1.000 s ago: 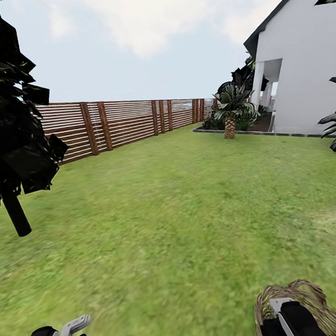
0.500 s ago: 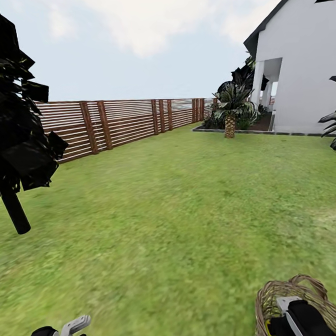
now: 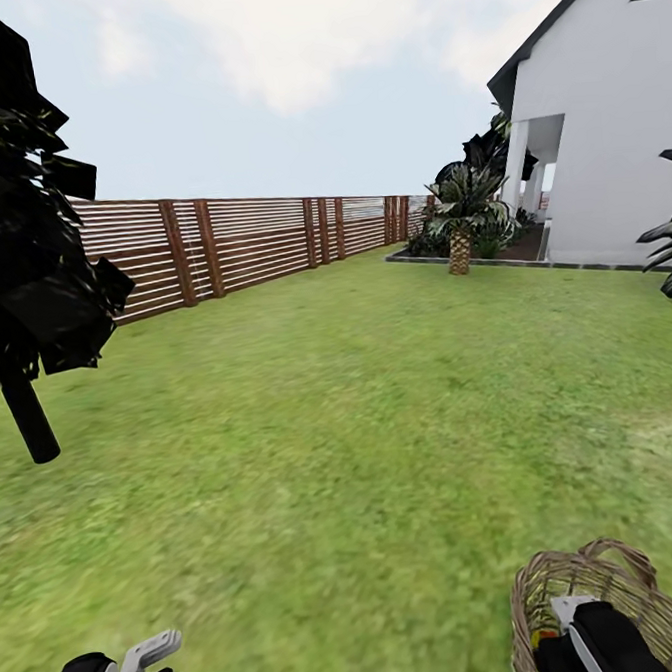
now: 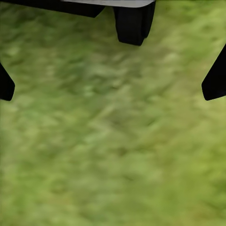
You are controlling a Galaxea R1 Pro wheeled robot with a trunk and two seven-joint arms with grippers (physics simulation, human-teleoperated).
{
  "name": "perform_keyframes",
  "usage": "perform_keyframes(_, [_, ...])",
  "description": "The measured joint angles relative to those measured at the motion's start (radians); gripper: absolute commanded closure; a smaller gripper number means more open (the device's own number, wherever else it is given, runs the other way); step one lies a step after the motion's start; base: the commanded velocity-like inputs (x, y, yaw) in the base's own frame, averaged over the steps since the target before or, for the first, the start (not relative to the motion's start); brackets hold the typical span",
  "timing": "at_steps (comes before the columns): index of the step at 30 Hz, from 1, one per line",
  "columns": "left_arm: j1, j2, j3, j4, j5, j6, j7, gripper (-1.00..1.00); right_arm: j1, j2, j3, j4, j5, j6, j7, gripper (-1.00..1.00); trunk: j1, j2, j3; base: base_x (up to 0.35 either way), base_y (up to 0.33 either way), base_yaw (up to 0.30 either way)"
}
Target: Take the three Easter eggs out of the wicker basket on the lawn in the garden, then place them on the lawn next to a single tree (choose any tree) so that all three eggs are next to the same tree and none are left in the basket.
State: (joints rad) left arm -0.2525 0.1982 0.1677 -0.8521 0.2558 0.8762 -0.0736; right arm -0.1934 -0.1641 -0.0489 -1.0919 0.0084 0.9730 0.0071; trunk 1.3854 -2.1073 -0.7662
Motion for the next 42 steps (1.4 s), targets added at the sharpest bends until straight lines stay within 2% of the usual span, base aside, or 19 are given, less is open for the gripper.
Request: perform_keyframes(42, [0.0,-0.001,-0.001,0.001,0.0,0.0,-0.001,-1.0,0.0,0.005,0.001,0.001,0.0,0.0,0.0,-1.0,0.161,-0.294,-0.132,0.0,0.0,0.0])
